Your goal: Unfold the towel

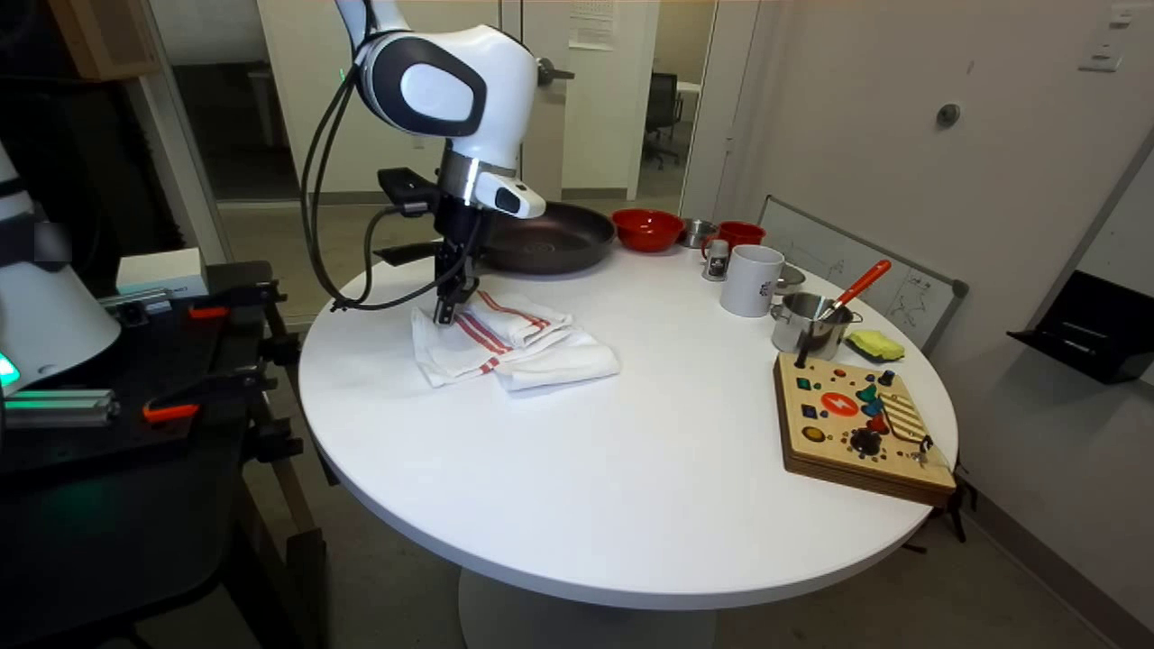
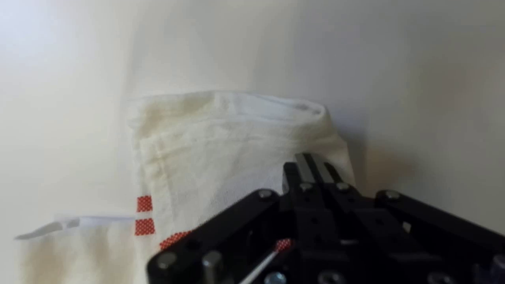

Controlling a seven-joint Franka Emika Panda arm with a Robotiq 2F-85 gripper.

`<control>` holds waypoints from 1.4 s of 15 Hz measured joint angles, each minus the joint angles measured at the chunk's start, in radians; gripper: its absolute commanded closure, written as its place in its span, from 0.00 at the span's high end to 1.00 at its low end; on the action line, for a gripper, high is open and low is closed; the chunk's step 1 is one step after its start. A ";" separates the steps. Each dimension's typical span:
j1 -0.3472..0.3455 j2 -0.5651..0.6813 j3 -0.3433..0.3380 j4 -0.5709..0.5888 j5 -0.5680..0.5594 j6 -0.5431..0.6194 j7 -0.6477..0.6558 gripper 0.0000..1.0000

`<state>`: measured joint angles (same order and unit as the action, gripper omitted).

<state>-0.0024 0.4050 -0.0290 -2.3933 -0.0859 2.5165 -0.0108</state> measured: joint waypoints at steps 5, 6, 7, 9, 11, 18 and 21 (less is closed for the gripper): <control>0.001 0.005 -0.001 0.016 0.000 -0.060 0.003 0.05; 0.002 0.005 0.000 0.023 0.000 -0.080 0.002 0.05; 0.002 0.005 0.001 0.032 0.000 -0.101 0.002 0.05; 0.002 0.006 0.006 0.049 0.001 -0.137 0.000 0.05; 0.001 0.006 0.016 0.062 0.008 -0.164 -0.009 0.04; 0.002 0.005 0.037 0.121 0.012 -0.190 -0.015 0.05; 0.002 0.001 0.029 0.193 0.003 -0.191 -0.015 0.04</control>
<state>-0.0004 0.4055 -0.0001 -2.2000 -0.0829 2.3259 -0.0259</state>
